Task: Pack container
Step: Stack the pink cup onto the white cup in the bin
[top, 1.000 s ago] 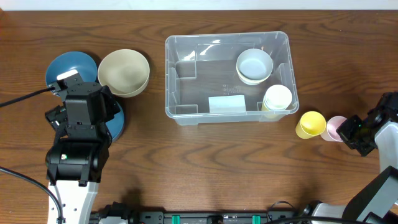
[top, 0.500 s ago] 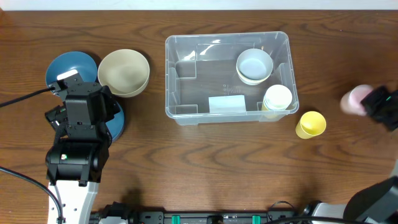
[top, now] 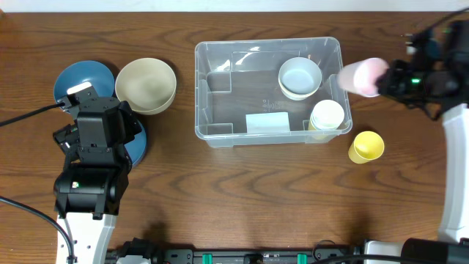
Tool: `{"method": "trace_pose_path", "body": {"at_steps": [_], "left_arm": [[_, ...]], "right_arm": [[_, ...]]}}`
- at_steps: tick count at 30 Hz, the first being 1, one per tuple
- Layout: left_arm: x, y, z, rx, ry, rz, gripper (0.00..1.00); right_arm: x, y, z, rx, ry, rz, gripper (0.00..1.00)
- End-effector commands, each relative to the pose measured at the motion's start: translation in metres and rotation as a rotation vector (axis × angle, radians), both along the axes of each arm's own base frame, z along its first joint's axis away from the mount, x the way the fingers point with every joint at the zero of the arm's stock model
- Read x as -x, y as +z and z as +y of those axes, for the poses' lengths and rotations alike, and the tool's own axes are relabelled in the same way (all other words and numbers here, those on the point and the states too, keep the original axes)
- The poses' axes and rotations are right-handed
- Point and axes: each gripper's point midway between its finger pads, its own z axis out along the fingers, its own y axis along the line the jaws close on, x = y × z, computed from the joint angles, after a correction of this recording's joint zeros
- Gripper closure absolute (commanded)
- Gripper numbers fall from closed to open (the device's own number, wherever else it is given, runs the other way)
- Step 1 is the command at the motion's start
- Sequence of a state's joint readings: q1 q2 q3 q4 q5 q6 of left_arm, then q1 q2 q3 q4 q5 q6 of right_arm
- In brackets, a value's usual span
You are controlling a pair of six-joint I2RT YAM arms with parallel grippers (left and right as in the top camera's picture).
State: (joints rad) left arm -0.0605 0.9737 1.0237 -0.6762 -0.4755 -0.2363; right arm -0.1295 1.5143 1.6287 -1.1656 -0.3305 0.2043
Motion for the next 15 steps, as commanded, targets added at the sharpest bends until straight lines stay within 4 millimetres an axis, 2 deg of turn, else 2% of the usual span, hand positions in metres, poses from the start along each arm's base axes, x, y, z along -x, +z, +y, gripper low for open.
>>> {"method": "trace_pose_path", "body": {"at_steps": [1,6,15], "left_arm": [[0.000,0.010,0.004,-0.002,0.022,-0.026,0.02],[0.000,0.010,0.004,-0.002,0.022,-0.026,0.02],[0.000,0.010,0.004,-0.003,0.021,-0.026,0.02]], "right_arm": [[0.001,0.000,0.006,0.111,-0.016,0.006,0.99],[0.006,-0.015,0.016,0.150,-0.016,0.048,0.99],[0.017,-0.069,0.018,0.142,-0.030,0.155,0.99]]}}
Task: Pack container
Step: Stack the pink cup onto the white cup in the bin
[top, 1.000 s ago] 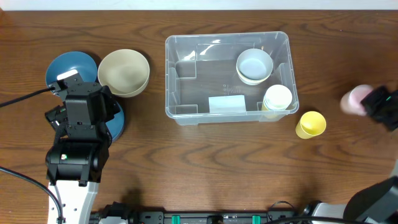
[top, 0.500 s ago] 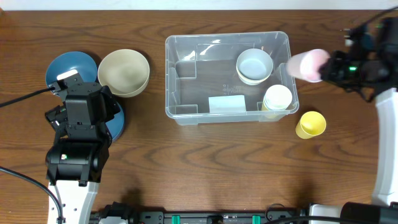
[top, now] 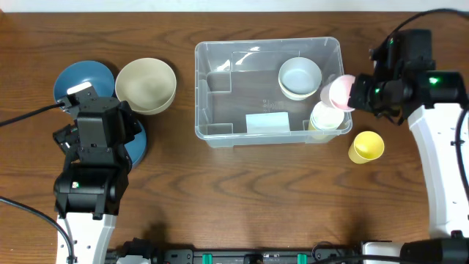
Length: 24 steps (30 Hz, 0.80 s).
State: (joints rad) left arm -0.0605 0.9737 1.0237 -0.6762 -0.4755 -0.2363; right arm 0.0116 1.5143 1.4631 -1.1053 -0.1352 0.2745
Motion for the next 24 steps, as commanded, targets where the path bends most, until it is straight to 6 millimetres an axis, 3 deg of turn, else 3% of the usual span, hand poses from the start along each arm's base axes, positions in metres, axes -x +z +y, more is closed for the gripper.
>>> {"method": "trace_pose_path", "body": {"at_steps": [1,7,8,10,11,12,19,24], "left_arm": [[0.000,0.010,0.004,-0.002,0.022,-0.026,0.02],[0.000,0.010,0.004,-0.002,0.022,-0.025,0.02],[0.000,0.010,0.004,-0.002,0.022,-0.026,0.02],[0.000,0.010,0.004,-0.002,0.022,-0.026,0.02],[0.000,0.010,0.004,-0.002,0.022,-0.025,0.02],[0.000,0.010,0.004,-0.002,0.022,-0.026,0.02],[0.000,0.010,0.004,-0.002,0.022,-0.026,0.02],[0.000,0.010,0.004,-0.002,0.022,-0.026,0.02]], "right_arm": [[0.006,-0.014,0.000,0.007,-0.025,0.033,0.99],[0.010,-0.022,0.000,0.007,-0.025,0.053,0.97],[0.010,-0.022,0.000,0.007,-0.024,0.053,0.84],[0.012,-0.022,0.000,0.003,-0.022,0.061,0.39],[0.013,-0.022,0.001,-0.001,-0.020,0.066,0.23],[0.014,-0.023,0.003,-0.009,-0.013,0.070,0.19],[0.016,-0.019,0.016,-0.075,0.026,0.069,0.25],[0.018,0.006,0.019,-0.097,0.042,0.023,0.27]]}}
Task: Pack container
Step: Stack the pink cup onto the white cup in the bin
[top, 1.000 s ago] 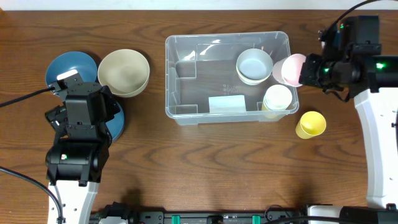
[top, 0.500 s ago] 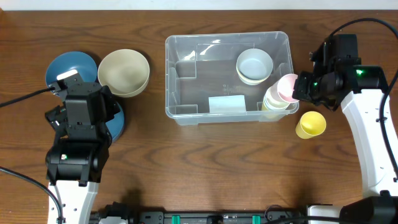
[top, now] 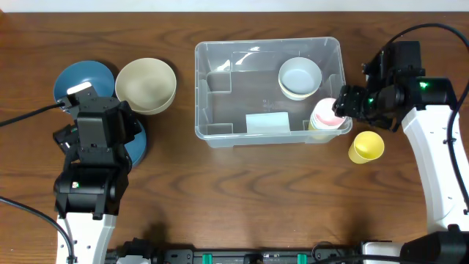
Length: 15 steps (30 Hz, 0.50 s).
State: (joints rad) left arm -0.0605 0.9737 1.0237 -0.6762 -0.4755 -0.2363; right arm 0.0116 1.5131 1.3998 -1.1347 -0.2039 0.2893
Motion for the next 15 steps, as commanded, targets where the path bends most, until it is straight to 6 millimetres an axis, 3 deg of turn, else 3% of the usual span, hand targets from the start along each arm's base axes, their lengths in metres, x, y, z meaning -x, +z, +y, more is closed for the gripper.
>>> {"method": "trace_pose_path", "body": {"at_steps": [1,7,15], "left_arm": [[0.000,0.010,0.004,-0.003,0.021,-0.025,0.02],[0.000,0.010,0.004,-0.002,0.022,-0.026,0.02],[0.000,0.010,0.004,-0.002,0.022,-0.026,0.02]], "right_arm": [[-0.001,0.035,0.007,-0.028,0.025,-0.087,0.26],[0.009,0.075,-0.015,0.020,-0.029,-0.158,0.25],[0.029,0.071,-0.070,0.089,-0.220,-0.089,0.19]]}}
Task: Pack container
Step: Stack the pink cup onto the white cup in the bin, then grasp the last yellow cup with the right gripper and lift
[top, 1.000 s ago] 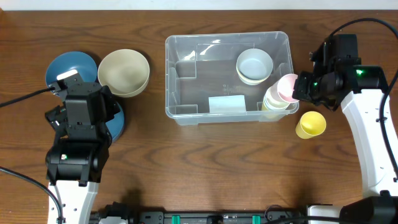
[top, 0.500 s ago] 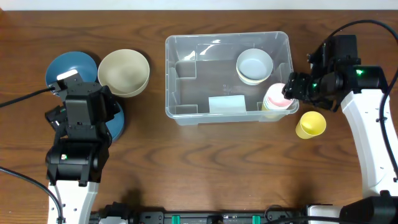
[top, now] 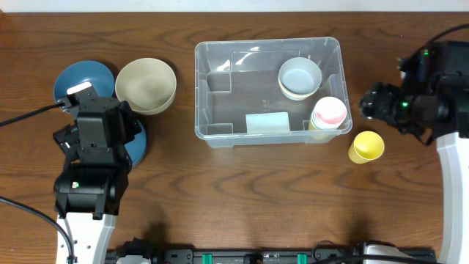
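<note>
The clear plastic container stands at the table's middle. Inside it, at the right, a pale bowl sits on another bowl. In front of that, a pink cup is nested upright in a cream cup. My right gripper hovers just right of the container wall, apart from the pink cup, with nothing in it and apparently open. A yellow cup lies on the table below that gripper. My left gripper rests at the far left; its fingers do not show clearly.
A beige bowl and a blue bowl sit left of the container. Another blue dish lies partly under the left arm. A white card lies in the container's front compartment.
My right gripper has let go of the pink cup, which stays nested in the cream cup, and has moved right, clear of the container.
My right gripper first held the pink cup on its side, right of the container. It then held it at the container's right wall, then set it upright into the cream cup. Now the cup stands free. The left arm has stayed still.
</note>
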Tool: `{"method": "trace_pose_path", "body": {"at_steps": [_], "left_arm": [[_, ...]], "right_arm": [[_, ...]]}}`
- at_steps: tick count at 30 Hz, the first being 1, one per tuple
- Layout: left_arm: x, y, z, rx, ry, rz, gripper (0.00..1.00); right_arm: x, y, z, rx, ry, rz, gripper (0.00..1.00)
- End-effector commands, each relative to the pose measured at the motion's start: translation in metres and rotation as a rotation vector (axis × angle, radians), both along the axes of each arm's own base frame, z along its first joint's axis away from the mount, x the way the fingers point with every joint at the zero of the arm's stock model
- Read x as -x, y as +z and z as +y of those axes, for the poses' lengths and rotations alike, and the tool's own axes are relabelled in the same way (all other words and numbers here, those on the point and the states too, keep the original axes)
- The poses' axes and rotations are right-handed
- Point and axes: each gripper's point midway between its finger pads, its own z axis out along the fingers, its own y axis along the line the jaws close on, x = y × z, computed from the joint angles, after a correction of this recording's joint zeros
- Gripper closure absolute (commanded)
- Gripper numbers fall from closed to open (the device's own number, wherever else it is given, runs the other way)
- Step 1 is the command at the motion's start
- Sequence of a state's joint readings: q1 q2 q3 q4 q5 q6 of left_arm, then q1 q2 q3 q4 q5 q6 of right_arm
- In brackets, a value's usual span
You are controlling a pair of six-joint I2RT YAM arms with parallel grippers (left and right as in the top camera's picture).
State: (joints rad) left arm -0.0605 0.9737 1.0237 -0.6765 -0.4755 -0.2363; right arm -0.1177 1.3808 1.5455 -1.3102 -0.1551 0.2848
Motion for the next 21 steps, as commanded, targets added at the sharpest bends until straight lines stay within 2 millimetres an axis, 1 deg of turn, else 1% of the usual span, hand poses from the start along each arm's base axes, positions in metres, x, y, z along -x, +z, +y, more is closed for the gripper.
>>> {"method": "trace_pose_path", "body": {"at_steps": [1,6,9,13,19,21], "left_arm": [[0.000,0.010,0.004,-0.002,0.022,-0.026,0.02],[0.000,0.010,0.004,-0.003,0.021,-0.026,0.02],[0.000,0.010,0.004,-0.002,0.022,-0.026,0.02],[0.000,0.010,0.004,-0.002,0.022,-0.026,0.02],[0.000,0.010,0.004,-0.002,0.022,-0.026,0.02],[0.000,0.010,0.004,-0.002,0.022,-0.026,0.02]], "right_arm": [[0.003,-0.001,-0.028,0.031,-0.099,0.018,0.19],[0.011,-0.008,-0.058,0.047,-0.225,0.047,0.17],[0.017,-0.023,-0.068,0.052,-0.275,0.082,0.16],[0.021,-0.060,-0.069,0.031,-0.304,0.140,0.16],[0.028,-0.120,-0.061,-0.011,-0.306,0.193,0.18],[0.030,-0.134,-0.060,-0.016,-0.318,0.202,0.19]]}}
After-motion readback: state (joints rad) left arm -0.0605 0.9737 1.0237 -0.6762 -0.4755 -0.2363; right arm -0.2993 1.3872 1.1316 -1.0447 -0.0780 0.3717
